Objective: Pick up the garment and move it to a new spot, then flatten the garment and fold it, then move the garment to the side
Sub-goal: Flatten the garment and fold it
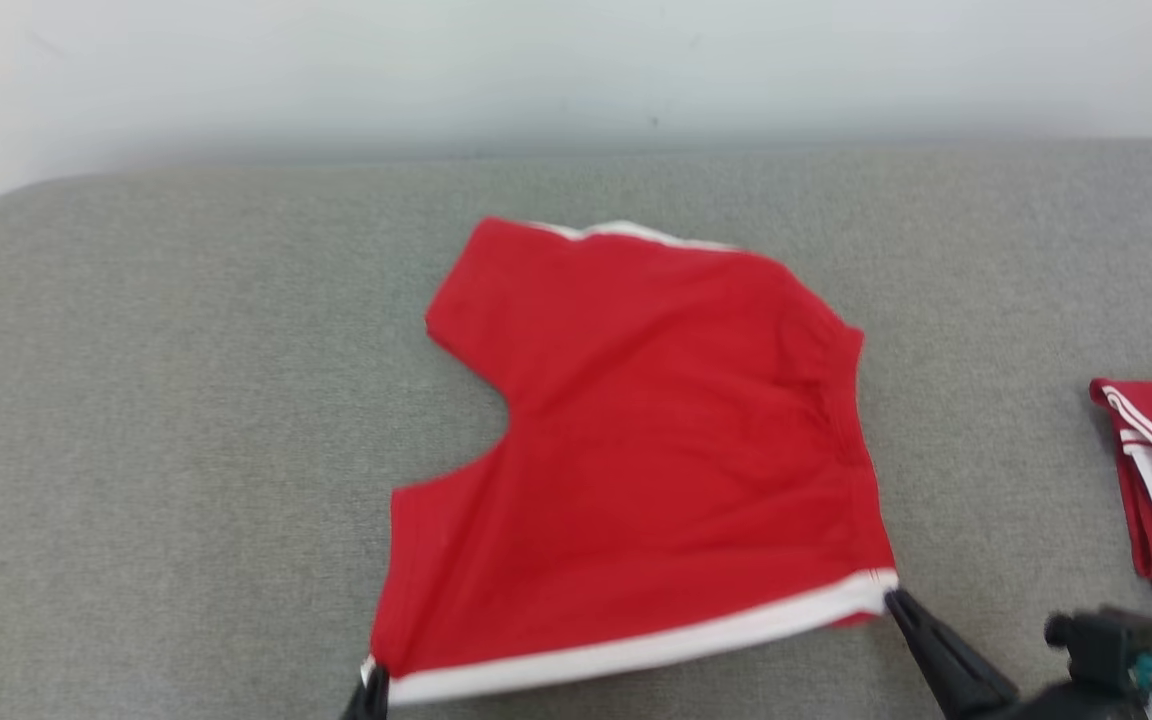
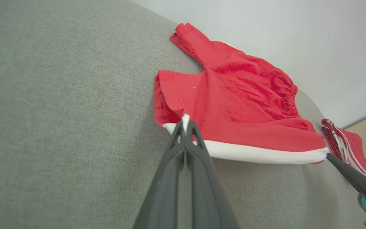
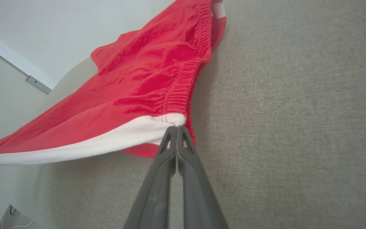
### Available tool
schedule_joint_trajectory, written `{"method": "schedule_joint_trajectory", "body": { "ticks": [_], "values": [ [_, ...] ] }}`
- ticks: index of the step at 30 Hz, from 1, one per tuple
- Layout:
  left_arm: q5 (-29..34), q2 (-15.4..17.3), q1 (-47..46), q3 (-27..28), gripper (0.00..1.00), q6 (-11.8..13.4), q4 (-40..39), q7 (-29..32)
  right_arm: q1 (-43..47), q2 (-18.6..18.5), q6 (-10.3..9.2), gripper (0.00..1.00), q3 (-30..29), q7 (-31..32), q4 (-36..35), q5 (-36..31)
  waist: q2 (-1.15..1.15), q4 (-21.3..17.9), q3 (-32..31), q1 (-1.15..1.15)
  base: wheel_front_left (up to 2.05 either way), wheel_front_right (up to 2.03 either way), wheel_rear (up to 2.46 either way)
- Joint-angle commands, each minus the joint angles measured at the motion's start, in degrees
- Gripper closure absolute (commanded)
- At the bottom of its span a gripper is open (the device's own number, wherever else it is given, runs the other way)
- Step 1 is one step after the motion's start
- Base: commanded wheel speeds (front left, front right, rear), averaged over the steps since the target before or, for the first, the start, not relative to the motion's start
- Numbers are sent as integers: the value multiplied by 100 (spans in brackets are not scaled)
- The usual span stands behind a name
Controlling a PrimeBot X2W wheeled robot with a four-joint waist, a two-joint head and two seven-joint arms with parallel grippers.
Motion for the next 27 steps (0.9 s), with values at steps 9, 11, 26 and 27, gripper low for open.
{"method": "schedule_joint_trajectory", "body": {
  "ticks": [9,11,26,27],
  "values": [
    [-180,219,601,-113,100,123,-261,623,987,161,-3,100,-725,512,-448,-312,1,67,-164,2,0,0,0],
    [-198,259,581,-70,100,135,-322,683,1104,233,-2,100,-872,646,-569,-406,1,41,-141,2,0,0,0],
    [-66,559,-1567,147,100,-161,3,957,686,1221,-2,100,-1633,1078,-935,-459,1,-487,281,2,0,0,0],
    [-35,604,-1796,148,100,-171,126,1013,588,1317,-2,100,-1647,1077,-932,-426,1,-535,315,2,0,0,0]
  ]
}}
